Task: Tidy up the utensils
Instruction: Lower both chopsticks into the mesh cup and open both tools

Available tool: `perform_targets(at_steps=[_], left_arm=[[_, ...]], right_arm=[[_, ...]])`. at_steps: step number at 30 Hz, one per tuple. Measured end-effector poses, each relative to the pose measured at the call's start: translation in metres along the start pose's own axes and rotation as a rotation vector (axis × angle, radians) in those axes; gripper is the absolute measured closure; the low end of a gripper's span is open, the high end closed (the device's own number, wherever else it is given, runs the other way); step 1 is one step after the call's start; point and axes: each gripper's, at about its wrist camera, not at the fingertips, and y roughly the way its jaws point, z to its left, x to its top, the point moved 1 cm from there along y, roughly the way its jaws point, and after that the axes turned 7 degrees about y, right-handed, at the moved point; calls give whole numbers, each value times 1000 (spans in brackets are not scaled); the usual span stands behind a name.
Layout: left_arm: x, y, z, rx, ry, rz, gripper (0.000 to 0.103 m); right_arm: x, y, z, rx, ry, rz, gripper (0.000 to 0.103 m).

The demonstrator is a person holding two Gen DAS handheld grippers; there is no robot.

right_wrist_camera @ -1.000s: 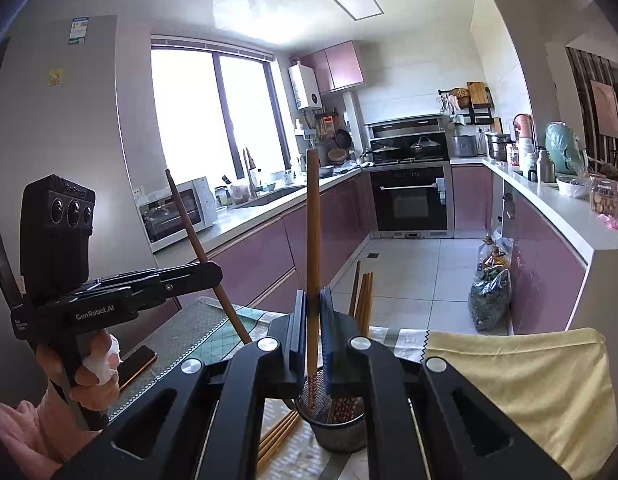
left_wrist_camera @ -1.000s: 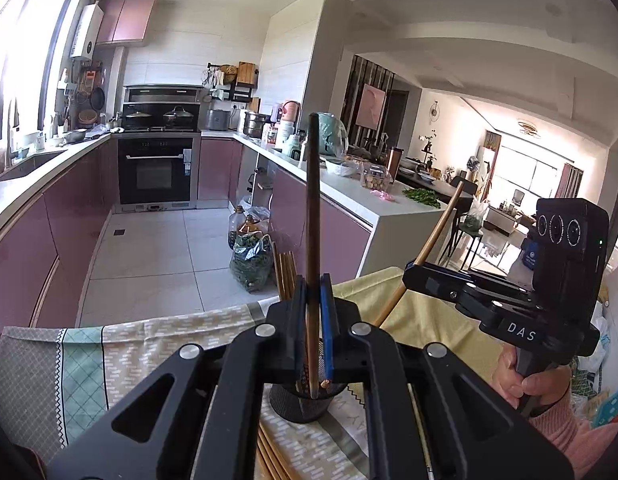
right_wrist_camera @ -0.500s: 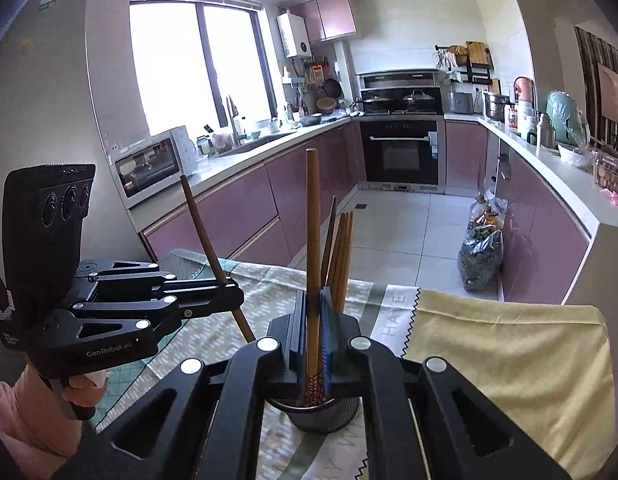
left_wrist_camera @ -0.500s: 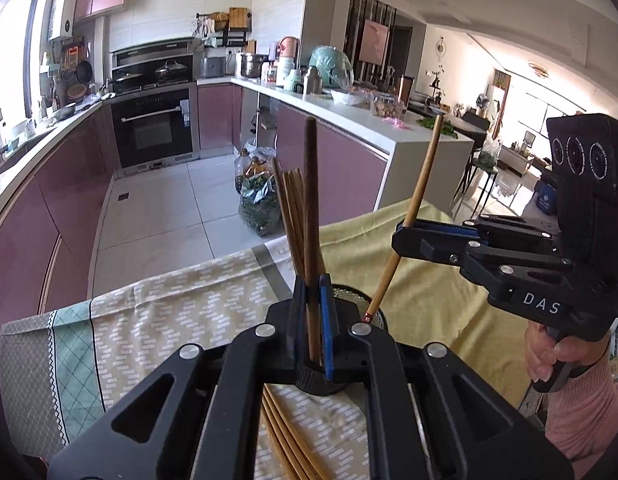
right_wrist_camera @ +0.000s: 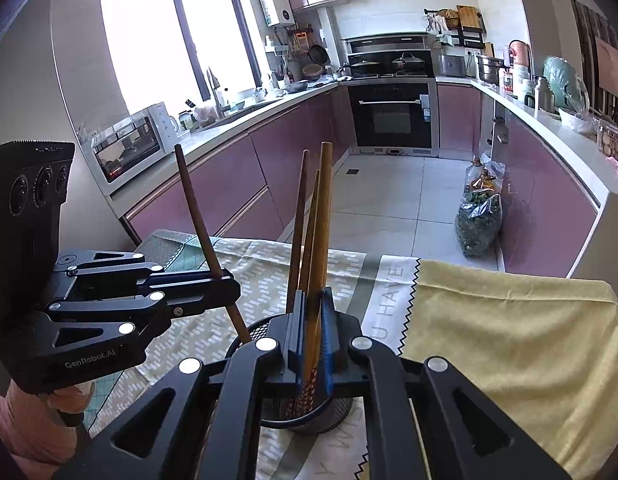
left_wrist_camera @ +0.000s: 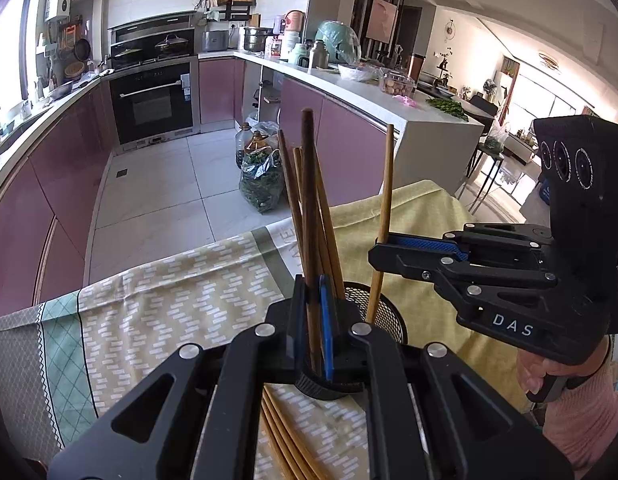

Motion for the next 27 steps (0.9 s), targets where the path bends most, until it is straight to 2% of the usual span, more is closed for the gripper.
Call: perform_targets(at_steps=[8,12,14,21,27], left_arm=[[0,13,1,7,-22,25,95],[-3,15,5,12,-43,24,91],[-7,13,7,17,-54,15,90],[-27,-12,8,75,-52,-52,78],[-60,-47,9,117,-31,-106,69]], right_arm=[[0,10,1,-4,1,12,95],[-2,11,2,1,5,11,94],[-3,10,2,8,5,8,88],[-13,0,10,33,-8,-2,83],[-30,-27,22,90,-43,-37,76]])
